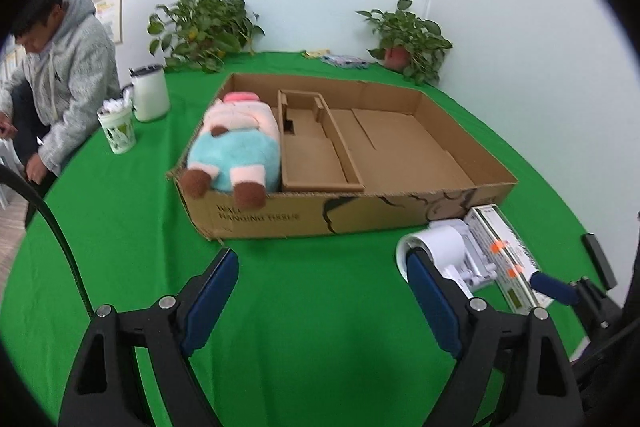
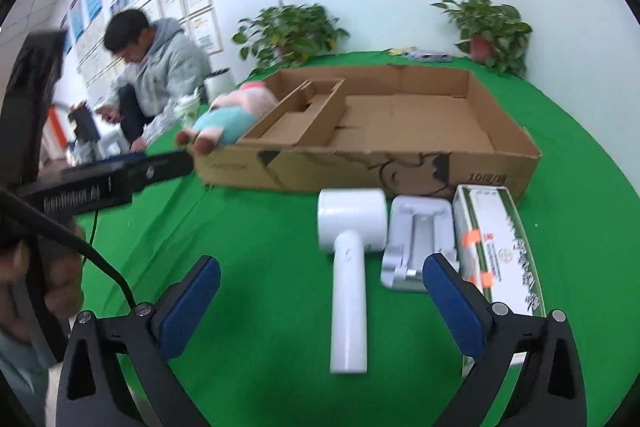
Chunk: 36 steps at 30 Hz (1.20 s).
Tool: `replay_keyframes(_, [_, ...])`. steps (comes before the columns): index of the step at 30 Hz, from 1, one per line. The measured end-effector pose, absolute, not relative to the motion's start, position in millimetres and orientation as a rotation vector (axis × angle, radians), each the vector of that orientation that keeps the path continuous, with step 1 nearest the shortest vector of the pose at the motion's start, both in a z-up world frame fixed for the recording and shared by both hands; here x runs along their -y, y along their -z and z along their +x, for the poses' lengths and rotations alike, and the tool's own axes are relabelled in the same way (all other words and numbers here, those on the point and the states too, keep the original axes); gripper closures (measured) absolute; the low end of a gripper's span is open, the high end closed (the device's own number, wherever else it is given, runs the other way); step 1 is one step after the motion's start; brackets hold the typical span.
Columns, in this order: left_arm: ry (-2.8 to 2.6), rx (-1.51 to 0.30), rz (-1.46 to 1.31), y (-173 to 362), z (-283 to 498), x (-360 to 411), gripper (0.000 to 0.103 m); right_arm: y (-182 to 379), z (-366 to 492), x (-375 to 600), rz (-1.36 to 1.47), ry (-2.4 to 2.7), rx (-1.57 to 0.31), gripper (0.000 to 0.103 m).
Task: Organize objects
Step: 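Move both grippers toward the white hair dryer beside the box, then close both grippers on the handle of the white hair dryer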
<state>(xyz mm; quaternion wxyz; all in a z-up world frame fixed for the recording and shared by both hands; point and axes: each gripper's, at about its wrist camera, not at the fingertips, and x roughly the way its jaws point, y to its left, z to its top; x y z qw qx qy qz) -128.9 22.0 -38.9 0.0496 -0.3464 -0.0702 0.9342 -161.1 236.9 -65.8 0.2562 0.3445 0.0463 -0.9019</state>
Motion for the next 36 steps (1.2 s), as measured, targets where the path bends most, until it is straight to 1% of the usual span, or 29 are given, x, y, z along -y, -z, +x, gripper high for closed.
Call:
replay_keyframes(2, [-2.811,0.259,-1.079,44.2,-129.5,-20.7,0.017,76.8,-156.4,-233.9,0.963,2.445,-0.188,0.002])
replay_keyframes(4, [-2.788,0.295,-1.104,49.2,-130.9,-20.1,0.017,85.9,-161.0,-230.6,1.018,2.435,-0.194,0.015])
replay_keyframes(5, [-2.774,0.314,-1.117,51.4,-131.7,-19.4,0.017,89.9,-164.4,-229.9,1.047,2.435,-0.188,0.018])
replay_keyframes(7, [-2.748,0.352,-1.123,55.1,-131.5,-18.3,0.017,96.5,-170.7,-225.2,1.081,2.451,-0.205,0.029])
replay_keyframes(8, [-2.737,0.368,-1.128,56.7,-131.4,-17.9,0.017,100.0,-172.5,-222.6,1.095,2.464,-0.237,0.033])
replay_keyframes(9, [-2.730,0.375,-1.133,57.9,-131.3,-17.7,0.018,103.6,-175.3,-218.8,1.115,2.471,-0.276,0.043])
replay_keyframes(10, [-2.725,0.379,-1.137,59.4,-131.0,-17.9,0.018,107.2,-178.5,-214.9,1.138,2.471,-0.308,0.059])
replay_keyframes(11, [-2.719,0.380,-1.143,60.9,-130.3,-17.5,0.018,111.6,-181.4,-210.7,1.169,2.466,-0.339,0.068])
replay_keyframes(12, [-2.715,0.382,-1.148,62.0,-129.6,-16.6,0.018,115.9,-184.3,-207.2,1.194,2.466,-0.368,0.080])
replay_keyframes(14, [-2.695,0.394,-1.162,64.4,-126.2,-14.2,0.018,117.6,-180.1,-202.4,1.198,2.474,-0.404,0.080])
replay_keyframes(17, [-2.622,0.435,-1.189,71.0,-120.8,-9.9,0.018,115.8,-156.8,-198.0,1.199,2.372,-0.343,0.079])
replay_keyframes(18, [-2.586,0.465,-1.203,75.0,-119.1,-8.3,0.018,116.0,-149.0,-197.9,1.192,2.347,-0.324,0.072])
replay_keyframes(19, [-2.557,0.491,-1.216,78.7,-118.4,-8.2,0.018,116.1,-142.1,-198.1,1.190,2.344,-0.309,0.045])
replay_keyframes(21, [-2.490,0.546,-1.243,87.1,-120.7,-10.7,0.018,114.8,-133.2,-200.5,1.162,2.346,-0.249,0.011])
replay_keyframes(23, [-2.407,0.589,-1.267,95.8,-125.6,-17.9,0.018,112.7,-131.3,-200.6,1.138,2.339,-0.208,0.011])
replay_keyframes(26, [-2.287,0.636,-1.299,108.4,-133.3,-33.4,0.018,110.9,-135.2,-199.8,1.139,2.322,-0.198,0.011])
replay_keyframes(29, [-2.203,0.663,-1.324,117.3,-137.0,-48.9,0.018,110.3,-135.3,-202.9,1.132,2.311,-0.197,0.014])
replay_keyframes(31, [-2.155,0.683,-1.349,125.1,-137.7,-57.8,0.018,109.7,-130.2,-205.8,1.131,2.301,-0.201,0.021])
replay_keyframes(35, [-2.128,0.701,-1.370,133.6,-138.7,-67.4,0.019,111.0,-117.3,-208.4,1.099,2.297,-0.240,0.022])
replay_keyframes(36, [-2.121,0.713,-1.370,133.6,-139.5,-68.0,0.021,112.8,-117.9,-208.1,1.102,2.298,-0.241,0.022])
